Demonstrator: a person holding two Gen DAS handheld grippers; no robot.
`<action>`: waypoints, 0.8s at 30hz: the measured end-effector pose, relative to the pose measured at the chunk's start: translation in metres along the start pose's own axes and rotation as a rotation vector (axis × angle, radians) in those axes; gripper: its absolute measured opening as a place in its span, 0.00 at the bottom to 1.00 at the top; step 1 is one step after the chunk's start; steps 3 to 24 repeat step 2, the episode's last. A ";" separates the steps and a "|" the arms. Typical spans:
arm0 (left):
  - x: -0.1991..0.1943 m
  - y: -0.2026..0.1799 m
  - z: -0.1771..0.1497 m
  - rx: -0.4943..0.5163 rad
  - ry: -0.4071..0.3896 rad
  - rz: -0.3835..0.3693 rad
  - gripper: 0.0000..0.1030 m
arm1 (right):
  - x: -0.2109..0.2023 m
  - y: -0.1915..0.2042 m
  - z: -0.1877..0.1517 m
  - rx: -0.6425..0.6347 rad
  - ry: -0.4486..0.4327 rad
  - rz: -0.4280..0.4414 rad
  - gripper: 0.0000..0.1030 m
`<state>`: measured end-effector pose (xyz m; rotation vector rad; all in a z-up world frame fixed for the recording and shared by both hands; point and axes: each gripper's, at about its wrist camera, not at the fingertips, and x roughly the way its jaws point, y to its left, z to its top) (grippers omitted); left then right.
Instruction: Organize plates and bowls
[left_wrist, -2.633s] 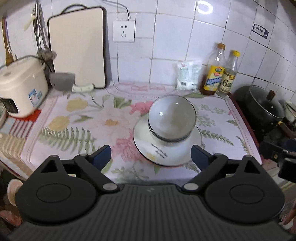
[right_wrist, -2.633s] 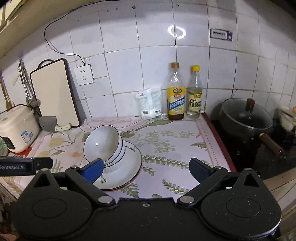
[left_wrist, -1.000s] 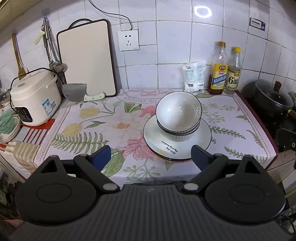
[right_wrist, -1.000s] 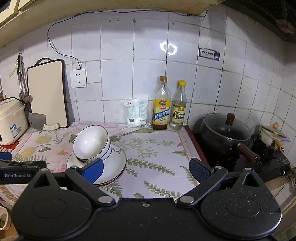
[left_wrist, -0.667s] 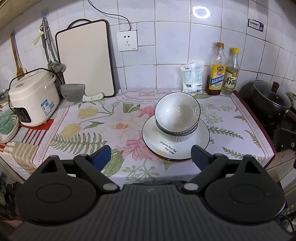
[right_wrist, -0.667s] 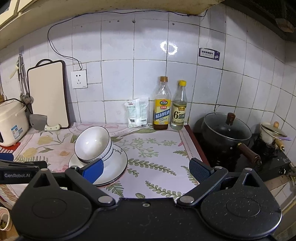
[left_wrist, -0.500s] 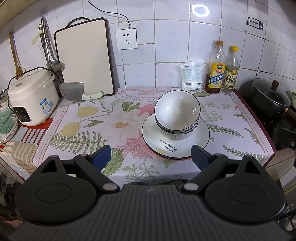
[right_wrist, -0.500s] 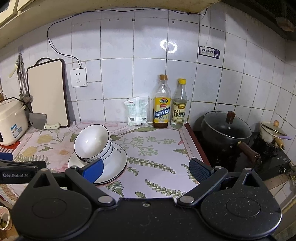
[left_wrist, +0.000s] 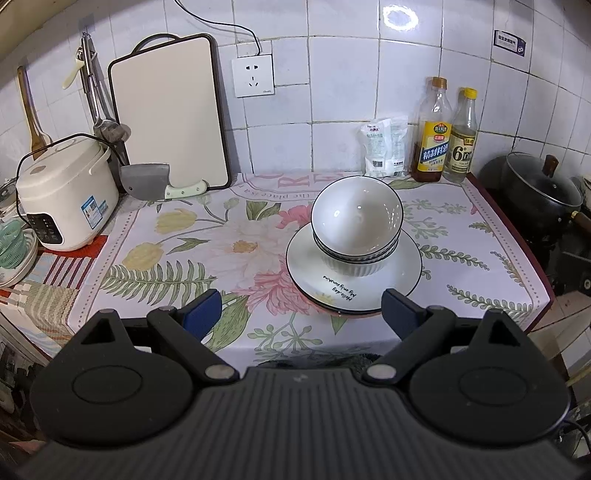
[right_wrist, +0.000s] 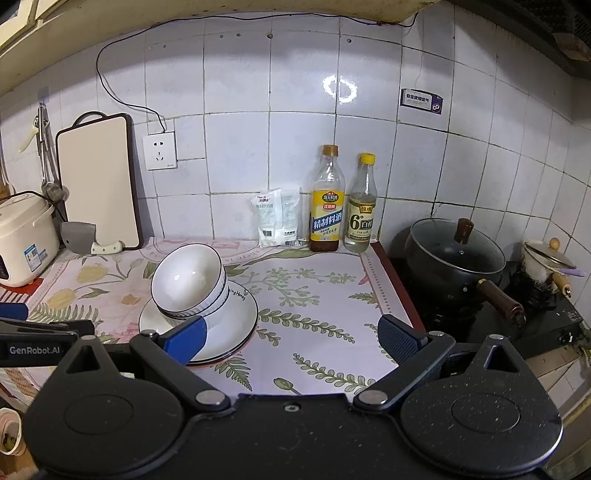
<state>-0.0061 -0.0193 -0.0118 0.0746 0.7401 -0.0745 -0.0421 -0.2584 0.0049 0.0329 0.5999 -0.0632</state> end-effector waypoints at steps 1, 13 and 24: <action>0.000 0.000 0.000 0.001 0.001 0.000 0.91 | 0.000 0.000 0.000 -0.001 0.000 -0.001 0.98; 0.000 0.000 0.000 0.002 0.002 -0.001 0.91 | 0.000 0.000 0.000 -0.001 0.000 -0.002 0.98; 0.000 0.000 0.000 0.002 0.002 -0.001 0.91 | 0.000 0.000 0.000 -0.001 0.000 -0.002 0.98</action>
